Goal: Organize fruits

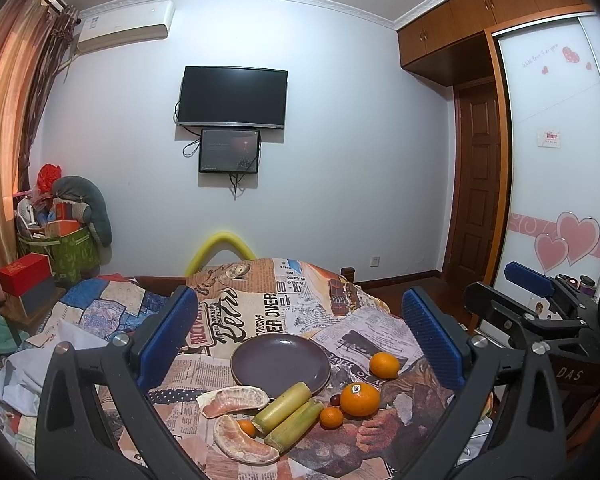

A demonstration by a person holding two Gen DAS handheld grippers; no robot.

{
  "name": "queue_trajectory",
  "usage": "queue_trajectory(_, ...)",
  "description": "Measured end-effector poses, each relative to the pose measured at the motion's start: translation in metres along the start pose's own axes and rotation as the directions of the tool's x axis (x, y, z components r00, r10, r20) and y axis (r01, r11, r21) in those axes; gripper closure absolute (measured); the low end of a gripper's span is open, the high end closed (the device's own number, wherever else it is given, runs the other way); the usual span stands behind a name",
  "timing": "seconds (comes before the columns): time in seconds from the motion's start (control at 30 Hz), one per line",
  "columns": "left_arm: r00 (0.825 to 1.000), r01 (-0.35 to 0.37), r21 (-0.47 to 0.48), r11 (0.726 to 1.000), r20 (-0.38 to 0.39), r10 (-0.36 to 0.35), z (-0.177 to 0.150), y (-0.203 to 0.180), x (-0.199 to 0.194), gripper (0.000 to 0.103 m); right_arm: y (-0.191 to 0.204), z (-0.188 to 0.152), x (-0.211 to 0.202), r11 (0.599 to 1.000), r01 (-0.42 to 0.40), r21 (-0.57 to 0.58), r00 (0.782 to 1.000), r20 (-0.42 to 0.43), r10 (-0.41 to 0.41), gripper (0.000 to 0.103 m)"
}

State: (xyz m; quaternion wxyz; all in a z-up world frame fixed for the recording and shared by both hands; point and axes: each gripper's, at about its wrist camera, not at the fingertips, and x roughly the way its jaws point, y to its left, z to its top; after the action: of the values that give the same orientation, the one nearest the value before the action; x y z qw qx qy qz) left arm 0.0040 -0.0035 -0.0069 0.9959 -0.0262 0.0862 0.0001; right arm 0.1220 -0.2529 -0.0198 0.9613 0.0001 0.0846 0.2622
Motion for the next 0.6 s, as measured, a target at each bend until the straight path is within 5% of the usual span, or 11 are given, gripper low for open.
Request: queue_trajectory(0.6, 1.0, -0.005, 0.003, 1.0, -0.002, 0.005, -0.0014, -0.0005, 0.0007, 0.0, -0.0009, -0.0005, 0.0003, 1.0, -0.007, 0.003, 1.0, 0.0, 0.007, 0.0)
